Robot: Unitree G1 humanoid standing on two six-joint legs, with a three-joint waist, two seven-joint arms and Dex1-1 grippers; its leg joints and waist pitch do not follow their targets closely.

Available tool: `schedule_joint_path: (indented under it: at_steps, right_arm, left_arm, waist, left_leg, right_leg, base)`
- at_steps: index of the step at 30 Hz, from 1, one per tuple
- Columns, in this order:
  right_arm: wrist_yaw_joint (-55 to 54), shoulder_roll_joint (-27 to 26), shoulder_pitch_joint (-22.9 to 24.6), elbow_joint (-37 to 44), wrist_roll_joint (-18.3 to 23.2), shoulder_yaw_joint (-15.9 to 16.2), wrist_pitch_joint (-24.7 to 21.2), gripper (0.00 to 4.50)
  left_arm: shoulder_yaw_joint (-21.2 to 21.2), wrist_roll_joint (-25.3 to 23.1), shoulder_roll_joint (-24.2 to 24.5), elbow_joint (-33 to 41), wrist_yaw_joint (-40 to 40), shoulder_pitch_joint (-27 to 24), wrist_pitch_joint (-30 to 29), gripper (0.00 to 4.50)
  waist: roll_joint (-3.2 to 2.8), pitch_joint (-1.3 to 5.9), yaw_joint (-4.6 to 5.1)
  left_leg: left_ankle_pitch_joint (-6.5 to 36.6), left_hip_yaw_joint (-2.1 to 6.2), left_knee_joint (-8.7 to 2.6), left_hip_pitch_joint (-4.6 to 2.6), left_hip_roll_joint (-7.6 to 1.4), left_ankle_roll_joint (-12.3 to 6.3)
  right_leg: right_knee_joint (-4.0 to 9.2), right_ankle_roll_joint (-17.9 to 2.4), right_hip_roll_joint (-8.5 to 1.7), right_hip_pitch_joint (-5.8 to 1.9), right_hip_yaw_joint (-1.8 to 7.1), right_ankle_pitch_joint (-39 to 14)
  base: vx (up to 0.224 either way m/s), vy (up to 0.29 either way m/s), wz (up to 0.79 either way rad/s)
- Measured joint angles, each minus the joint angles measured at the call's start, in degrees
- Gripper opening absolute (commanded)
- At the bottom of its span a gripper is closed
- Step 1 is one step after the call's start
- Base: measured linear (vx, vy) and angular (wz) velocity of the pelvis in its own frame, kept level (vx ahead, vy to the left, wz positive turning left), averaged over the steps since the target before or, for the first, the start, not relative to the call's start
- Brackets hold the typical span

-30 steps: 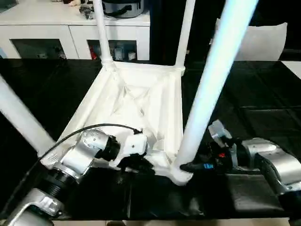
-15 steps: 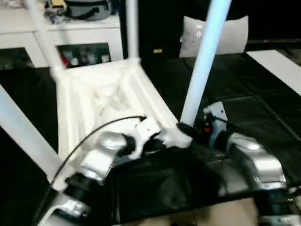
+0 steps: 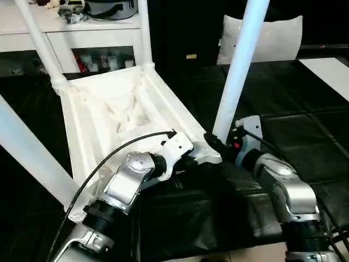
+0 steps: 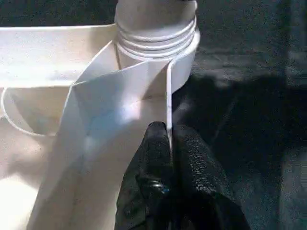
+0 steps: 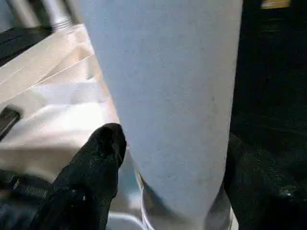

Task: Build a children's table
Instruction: Rotate leg to tighten

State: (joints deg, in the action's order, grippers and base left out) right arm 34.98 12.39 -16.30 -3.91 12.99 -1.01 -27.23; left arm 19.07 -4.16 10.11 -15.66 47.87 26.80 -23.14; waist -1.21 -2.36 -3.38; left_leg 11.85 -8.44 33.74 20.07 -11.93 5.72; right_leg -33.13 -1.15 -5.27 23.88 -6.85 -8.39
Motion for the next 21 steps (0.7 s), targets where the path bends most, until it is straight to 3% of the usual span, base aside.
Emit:
schedule_joint_path:
  at_steps: [6, 10, 11, 14, 18, 19, 21]
  right_arm:
    - [11.5, 6.8, 0.6, 0.4, 3.0, 1.3, 0.8, 3.91]
    - [19.9, 11.0, 0.6, 0.5, 3.8, 2.5, 3.3, 4.23]
    - [24.5, 14.2, 0.6, 0.5, 4.5, 4.1, 3.9, 4.23]
    - [31.8, 18.4, 0.7, 0.5, 5.4, 4.9, 4.3, 4.23]
    - [38.8, 20.3, 0.5, 0.1, 6.1, 7.1, 5.5, 4.23]
    - [40.4, 20.6, 0.2, -0.4, 6.4, 7.4, 5.5, 3.96]
    - [42.6, 21.4, -0.3, -1.4, 6.9, 8.1, 5.5, 3.89]
  left_arm:
    - [0.4, 2.1, 4.1, -0.5, 7.0, -0.6, 4.8, 0.00]
    - [1.1, 3.3, 6.6, -0.5, 11.9, -1.0, 7.1, 0.00]
    - [1.6, 3.6, 8.5, -0.4, 14.6, -1.0, 8.5, 0.00]
    - [2.2, 4.4, 11.6, -0.5, 19.5, -1.0, 11.1, 0.00]
    - [3.4, 4.4, 13.7, -1.8, 23.9, 0.1, 14.3, 0.00]
    - [3.6, 4.4, 14.2, -2.1, 25.0, 0.2, 14.9, 0.00]
    - [4.0, 4.5, 14.9, -2.3, 27.0, 0.5, 15.9, 0.00]
  waist:
    - [-0.02, -0.04, -0.37]
    - [-0.02, -0.04, -1.89]
    - [-0.02, -0.04, -2.35]
    - [0.01, -0.05, -3.14]
    - [0.01, -0.05, -3.50]
    - [0.02, -0.05, -3.52]
    - [0.04, -0.06, -3.71]
  left_leg:
    - [0.1, -0.03, 0.10, 0.04, 0.00, 0.18]
    - [0.1, -0.05, 0.16, 0.05, -0.03, 0.18]
    - [0.1, -0.06, 0.19, 0.04, -0.02, 0.19]
    - [0.1, -0.09, 0.21, 0.02, -0.03, 0.17]
    - [0.1, -0.09, 0.35, 0.02, -0.03, 0.19]
    - [0.1, -0.09, 0.36, 0.03, -0.03, 0.18]
    - [0.1, -0.10, 0.38, 0.03, -0.03, 0.18]
  right_leg:
    - [-0.01, 0.0, -0.02, 0.01, 0.04, 0.1]
    - [-0.03, 0.0, -0.04, -0.03, 0.03, 0.1]
    - [-0.02, 0.0, -0.08, -0.03, 0.04, 0.1]
    - [-0.02, 0.0, -0.09, -0.15, 0.07, 0.1]
    - [-0.04, 0.0, -0.10, -0.20, 0.10, 0.1]
    - [-0.04, 0.0, -0.10, -0.22, 0.11, 0.1]
    - [-0.06, 0.0, -0.10, -0.24, 0.11, 0.1]
  base:
    - [0.000, 0.000, 0.00]
    - [0.000, 0.000, 0.00]
    - [0.000, 0.000, 0.00]
    - [0.000, 0.000, 0.00]
    - [0.000, 0.000, 0.00]
    - [0.000, 0.000, 0.00]
    - [0.000, 0.000, 0.00]
